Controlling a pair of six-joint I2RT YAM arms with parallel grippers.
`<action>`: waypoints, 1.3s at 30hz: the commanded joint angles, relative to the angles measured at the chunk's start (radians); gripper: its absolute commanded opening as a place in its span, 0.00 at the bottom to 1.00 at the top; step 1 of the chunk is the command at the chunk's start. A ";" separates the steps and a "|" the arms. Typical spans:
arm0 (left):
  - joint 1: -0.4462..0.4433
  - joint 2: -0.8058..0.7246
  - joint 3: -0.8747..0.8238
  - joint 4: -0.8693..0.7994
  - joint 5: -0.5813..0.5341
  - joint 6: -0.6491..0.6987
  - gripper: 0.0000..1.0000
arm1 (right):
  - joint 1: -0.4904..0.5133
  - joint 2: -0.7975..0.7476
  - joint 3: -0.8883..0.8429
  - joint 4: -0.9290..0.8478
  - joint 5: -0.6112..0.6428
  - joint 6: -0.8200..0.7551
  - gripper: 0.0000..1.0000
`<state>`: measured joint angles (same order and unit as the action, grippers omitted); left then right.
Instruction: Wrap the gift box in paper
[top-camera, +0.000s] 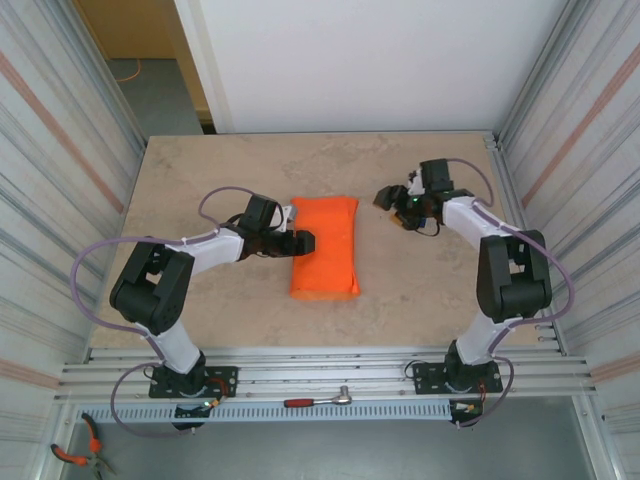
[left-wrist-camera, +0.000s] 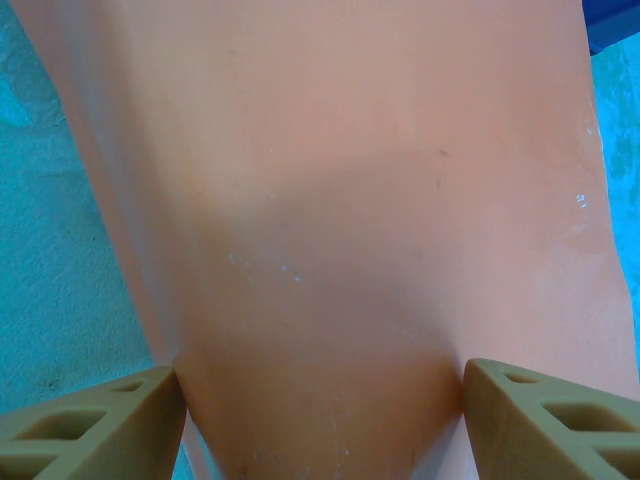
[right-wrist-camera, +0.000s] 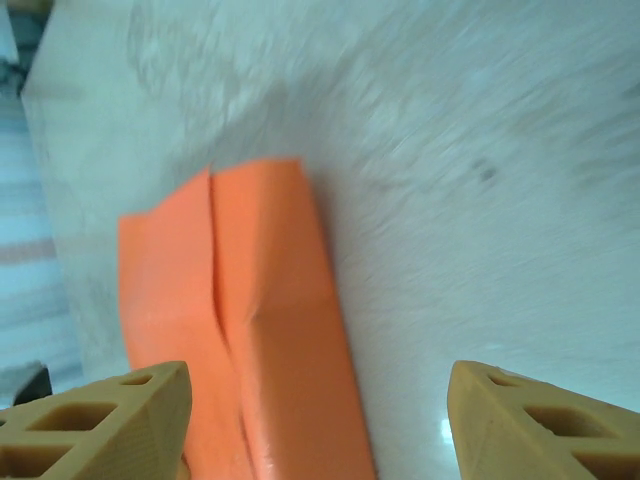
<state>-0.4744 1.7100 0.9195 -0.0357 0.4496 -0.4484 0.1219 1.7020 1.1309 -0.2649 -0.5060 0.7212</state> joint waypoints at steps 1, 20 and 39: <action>-0.018 0.062 -0.053 -0.098 -0.099 0.028 0.72 | -0.091 -0.042 0.016 -0.037 -0.041 -0.035 0.66; -0.018 0.080 -0.053 -0.094 -0.091 0.039 0.72 | -0.352 0.136 0.075 0.058 -0.265 -0.039 0.35; -0.018 0.083 -0.061 -0.084 -0.089 0.033 0.71 | -0.315 0.237 0.115 0.066 -0.307 -0.049 0.31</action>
<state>-0.4763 1.7161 0.9112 -0.0055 0.4519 -0.4484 -0.2020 1.9167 1.2160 -0.2016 -0.7841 0.6880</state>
